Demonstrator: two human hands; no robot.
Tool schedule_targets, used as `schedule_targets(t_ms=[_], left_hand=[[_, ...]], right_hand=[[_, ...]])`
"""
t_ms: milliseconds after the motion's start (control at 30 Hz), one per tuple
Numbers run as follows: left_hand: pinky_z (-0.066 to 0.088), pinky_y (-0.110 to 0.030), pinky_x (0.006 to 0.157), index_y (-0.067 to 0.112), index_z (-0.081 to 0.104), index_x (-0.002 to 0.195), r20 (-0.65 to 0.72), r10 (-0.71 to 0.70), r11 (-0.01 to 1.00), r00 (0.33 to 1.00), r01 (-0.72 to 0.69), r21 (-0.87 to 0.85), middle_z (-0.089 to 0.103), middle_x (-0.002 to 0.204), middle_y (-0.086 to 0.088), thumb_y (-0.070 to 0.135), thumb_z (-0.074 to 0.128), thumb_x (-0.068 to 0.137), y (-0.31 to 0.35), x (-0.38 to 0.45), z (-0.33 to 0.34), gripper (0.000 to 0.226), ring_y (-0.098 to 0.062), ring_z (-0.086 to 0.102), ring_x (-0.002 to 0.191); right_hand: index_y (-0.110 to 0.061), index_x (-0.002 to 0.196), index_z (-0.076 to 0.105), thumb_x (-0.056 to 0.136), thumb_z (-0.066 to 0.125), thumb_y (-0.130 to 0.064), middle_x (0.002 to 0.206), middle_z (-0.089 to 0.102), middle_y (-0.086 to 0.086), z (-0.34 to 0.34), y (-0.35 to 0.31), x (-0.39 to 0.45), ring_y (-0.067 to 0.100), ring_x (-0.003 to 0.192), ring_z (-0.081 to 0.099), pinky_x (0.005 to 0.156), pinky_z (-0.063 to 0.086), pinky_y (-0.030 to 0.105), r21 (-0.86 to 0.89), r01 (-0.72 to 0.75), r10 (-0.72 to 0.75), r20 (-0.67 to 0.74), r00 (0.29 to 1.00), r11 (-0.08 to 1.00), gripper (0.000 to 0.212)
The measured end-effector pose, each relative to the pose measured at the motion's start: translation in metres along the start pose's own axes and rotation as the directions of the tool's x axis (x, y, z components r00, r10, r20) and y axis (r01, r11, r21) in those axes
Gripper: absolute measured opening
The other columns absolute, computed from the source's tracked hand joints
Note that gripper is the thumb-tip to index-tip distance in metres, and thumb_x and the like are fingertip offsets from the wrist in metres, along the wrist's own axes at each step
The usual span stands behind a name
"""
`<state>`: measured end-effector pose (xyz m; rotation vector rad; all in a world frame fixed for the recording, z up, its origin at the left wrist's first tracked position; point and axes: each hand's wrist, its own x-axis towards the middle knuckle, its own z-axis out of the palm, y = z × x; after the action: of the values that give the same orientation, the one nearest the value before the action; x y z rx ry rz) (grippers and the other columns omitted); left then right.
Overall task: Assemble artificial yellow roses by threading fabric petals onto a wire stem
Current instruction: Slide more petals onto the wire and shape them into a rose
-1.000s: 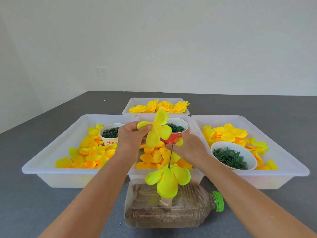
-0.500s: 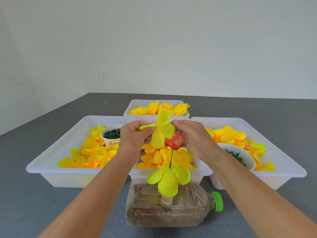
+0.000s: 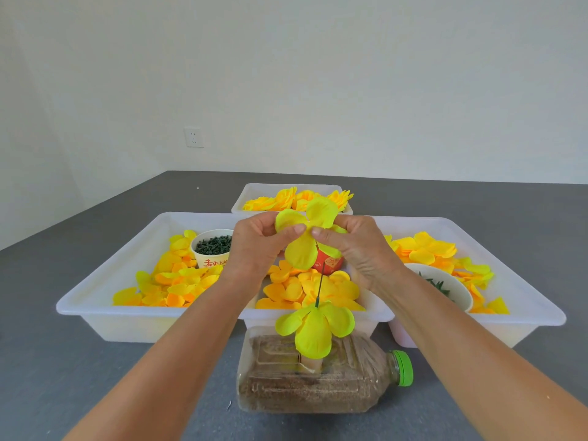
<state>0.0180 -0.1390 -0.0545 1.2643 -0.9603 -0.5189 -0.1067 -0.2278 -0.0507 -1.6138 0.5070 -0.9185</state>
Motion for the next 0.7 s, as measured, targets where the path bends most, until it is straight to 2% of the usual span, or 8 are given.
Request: schedule_targets(t_ms=[133, 233, 300, 333, 400, 467, 600, 700], left_hand=[[0.054, -0.031, 0.064, 0.016, 0.068, 0.100, -0.027, 0.033, 0.997, 0.999, -0.031, 0.071, 0.072, 0.093, -0.008, 0.016, 0.074, 0.076, 0.000, -0.008, -0.003, 0.024, -0.020, 0.066, 0.079], [0.052, -0.036, 0.067, 0.020, 0.068, 0.092, -0.036, 0.036, 0.996, 0.999, -0.033, 0.080, 0.072, 0.091, -0.012, 0.014, 0.074, 0.076, 0.002, -0.012, -0.003, 0.018, -0.023, 0.064, 0.077], [0.051, -0.033, 0.064, 0.020, 0.069, 0.084, -0.050, 0.039, 0.994, 0.998, -0.034, 0.103, 0.071, 0.084, -0.015, 0.011, 0.072, 0.078, 0.004, -0.012, -0.003, 0.012, -0.021, 0.062, 0.070], [0.049, -0.028, 0.059, 0.020, 0.069, 0.079, -0.065, 0.042, 0.994, 0.997, -0.035, 0.107, 0.070, 0.075, -0.012, 0.009, 0.072, 0.078, 0.004, -0.011, -0.002, 0.011, -0.015, 0.060, 0.063], [0.043, -0.017, 0.049, 0.020, 0.068, 0.071, -0.095, 0.048, 0.994, 0.994, -0.039, 0.099, 0.063, 0.056, 0.003, 0.005, 0.072, 0.078, 0.006, -0.009, -0.003, 0.017, -0.002, 0.052, 0.049], [0.040, -0.012, 0.046, 0.021, 0.067, 0.069, -0.094, 0.058, 0.994, 0.994, -0.049, 0.103, 0.057, 0.046, 0.012, 0.002, 0.071, 0.077, 0.008, -0.010, -0.003, 0.021, 0.002, 0.047, 0.043], [0.039, -0.013, 0.043, 0.016, 0.069, 0.074, -0.075, 0.102, 0.991, 0.992, -0.094, 0.098, 0.058, 0.045, 0.009, -0.002, 0.069, 0.078, 0.013, -0.016, -0.004, 0.018, -0.001, 0.048, 0.043], [0.040, -0.018, 0.042, 0.008, 0.070, 0.080, -0.052, 0.124, 0.991, 0.991, -0.121, 0.051, 0.062, 0.051, -0.004, -0.008, 0.063, 0.079, 0.013, -0.021, -0.004, 0.018, -0.018, 0.053, 0.046]], right_hand=[[-0.010, 0.089, 0.072, 0.082, 0.068, -0.008, 0.089, 0.073, 0.008, -0.004, -0.004, -0.009, 0.025, 0.086, 0.069, 0.079, 0.056, 0.037, -0.115, 0.064, -0.065, -0.004, 0.998, 0.991, 0.008], [-0.019, 0.084, 0.071, 0.081, 0.068, -0.002, 0.074, 0.072, -0.013, -0.003, -0.007, -0.016, 0.002, 0.073, 0.067, 0.065, 0.053, 0.016, -0.114, 0.124, -0.120, 0.042, 0.992, 0.986, 0.017], [-0.023, 0.082, 0.069, 0.081, 0.068, -0.001, 0.070, 0.071, -0.018, -0.003, -0.008, -0.019, -0.004, 0.070, 0.065, 0.064, 0.050, 0.011, -0.121, 0.150, -0.144, 0.055, 0.988, 0.981, 0.022], [-0.024, 0.081, 0.069, 0.080, 0.068, -0.001, 0.070, 0.071, -0.018, -0.003, -0.009, -0.020, -0.004, 0.070, 0.065, 0.064, 0.050, 0.012, -0.122, 0.158, -0.153, 0.053, 0.987, 0.980, 0.022], [-0.025, 0.079, 0.069, 0.080, 0.069, -0.003, 0.068, 0.070, -0.017, -0.005, -0.011, -0.023, -0.004, 0.068, 0.064, 0.065, 0.051, 0.013, -0.126, 0.168, -0.164, 0.041, 0.986, 0.978, 0.023], [-0.027, 0.078, 0.069, 0.079, 0.070, -0.002, 0.066, 0.069, -0.018, -0.007, -0.011, -0.025, -0.005, 0.065, 0.062, 0.063, 0.049, 0.012, -0.142, 0.178, -0.177, 0.017, 0.984, 0.974, 0.025], [-0.026, 0.080, 0.070, 0.078, 0.070, -0.001, 0.076, 0.071, -0.007, -0.010, -0.014, -0.029, 0.005, 0.073, 0.063, 0.070, 0.051, 0.019, -0.159, 0.211, -0.218, -0.025, 0.976, 0.964, 0.025], [-0.026, 0.077, 0.070, 0.078, 0.069, 0.001, 0.080, 0.070, 0.007, -0.010, -0.015, -0.033, 0.020, 0.076, 0.059, 0.074, 0.049, 0.031, -0.180, 0.244, -0.256, -0.043, 0.966, 0.953, 0.027]])
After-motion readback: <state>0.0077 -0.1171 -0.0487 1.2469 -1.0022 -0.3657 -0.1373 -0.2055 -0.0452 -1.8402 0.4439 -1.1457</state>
